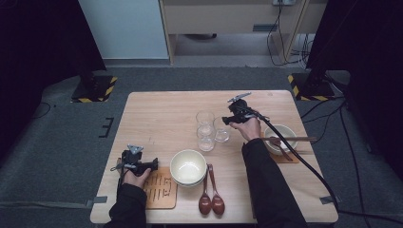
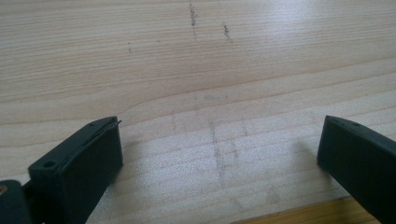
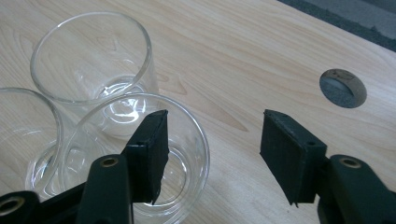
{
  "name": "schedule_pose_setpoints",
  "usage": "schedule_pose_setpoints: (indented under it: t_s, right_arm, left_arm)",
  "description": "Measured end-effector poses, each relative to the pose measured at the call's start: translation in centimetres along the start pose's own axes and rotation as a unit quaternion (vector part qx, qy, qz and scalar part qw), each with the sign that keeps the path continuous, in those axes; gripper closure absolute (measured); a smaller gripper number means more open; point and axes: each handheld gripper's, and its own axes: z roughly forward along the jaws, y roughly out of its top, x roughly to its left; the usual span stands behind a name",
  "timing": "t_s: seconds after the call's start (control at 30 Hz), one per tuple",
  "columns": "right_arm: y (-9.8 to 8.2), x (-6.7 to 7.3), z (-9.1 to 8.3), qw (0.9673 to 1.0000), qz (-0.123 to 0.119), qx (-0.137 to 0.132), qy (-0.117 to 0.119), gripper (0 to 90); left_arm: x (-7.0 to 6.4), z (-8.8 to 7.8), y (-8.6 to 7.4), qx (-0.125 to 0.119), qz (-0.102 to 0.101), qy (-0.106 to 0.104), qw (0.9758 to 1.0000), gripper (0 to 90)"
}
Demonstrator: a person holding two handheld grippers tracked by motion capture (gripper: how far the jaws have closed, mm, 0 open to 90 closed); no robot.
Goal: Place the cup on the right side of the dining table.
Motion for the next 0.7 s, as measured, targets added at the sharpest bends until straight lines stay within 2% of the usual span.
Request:
schedule_pose_setpoints:
  t_s: [0.2,0.7]
  right_arm:
    - [-0.2,-0.1,0.4,0.9999,0.002,0.012,0.008,47.6]
    - [-0.7,-0.2,1.3,0.9984,0.002,0.048,0.03,68.3]
  left_arm:
    - [0.0,0.0,0.0,0.0,0.0,0.0,1.0,0.0]
    - [0.0,0.0,0.0,0.0,0.0,0.0,1.0,0.0]
